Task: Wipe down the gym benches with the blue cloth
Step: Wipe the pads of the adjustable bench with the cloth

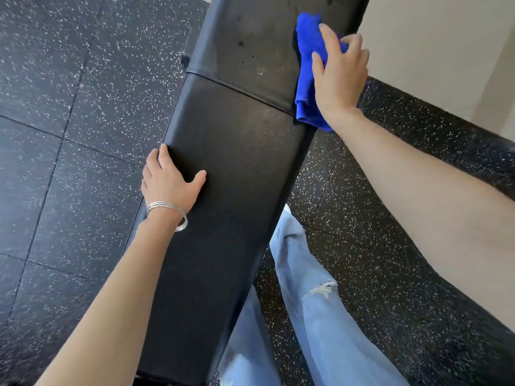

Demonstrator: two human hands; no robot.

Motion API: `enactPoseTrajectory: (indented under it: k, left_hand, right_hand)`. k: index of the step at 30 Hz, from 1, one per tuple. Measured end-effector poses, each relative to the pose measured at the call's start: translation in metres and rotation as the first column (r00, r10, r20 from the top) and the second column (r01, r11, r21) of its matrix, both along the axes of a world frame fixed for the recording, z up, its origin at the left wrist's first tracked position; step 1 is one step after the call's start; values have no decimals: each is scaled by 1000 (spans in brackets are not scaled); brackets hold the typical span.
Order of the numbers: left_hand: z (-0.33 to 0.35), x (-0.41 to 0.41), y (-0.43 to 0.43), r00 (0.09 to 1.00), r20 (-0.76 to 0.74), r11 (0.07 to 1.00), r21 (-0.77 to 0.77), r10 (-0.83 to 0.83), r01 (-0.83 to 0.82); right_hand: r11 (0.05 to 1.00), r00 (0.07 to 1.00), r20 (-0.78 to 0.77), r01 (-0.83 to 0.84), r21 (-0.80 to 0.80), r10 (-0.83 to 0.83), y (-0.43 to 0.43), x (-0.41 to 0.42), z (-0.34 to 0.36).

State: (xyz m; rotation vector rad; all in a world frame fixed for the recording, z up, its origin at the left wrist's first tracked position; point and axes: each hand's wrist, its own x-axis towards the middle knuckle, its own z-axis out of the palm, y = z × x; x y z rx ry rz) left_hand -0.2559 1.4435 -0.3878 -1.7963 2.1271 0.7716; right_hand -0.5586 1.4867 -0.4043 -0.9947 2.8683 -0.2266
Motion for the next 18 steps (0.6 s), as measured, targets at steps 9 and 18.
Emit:
enactPoseTrajectory:
  k: [9, 18]
  left_hand:
    - [4, -16, -9, 992, 26, 990, 54, 125, -127]
    - [9, -1, -19, 995, -23, 989, 117, 94, -91]
  right_hand:
    - [767, 780, -57, -624, -151, 623, 45, 86, -8]
    - [938, 937, -60, -345, -8, 344, -49, -1, 6]
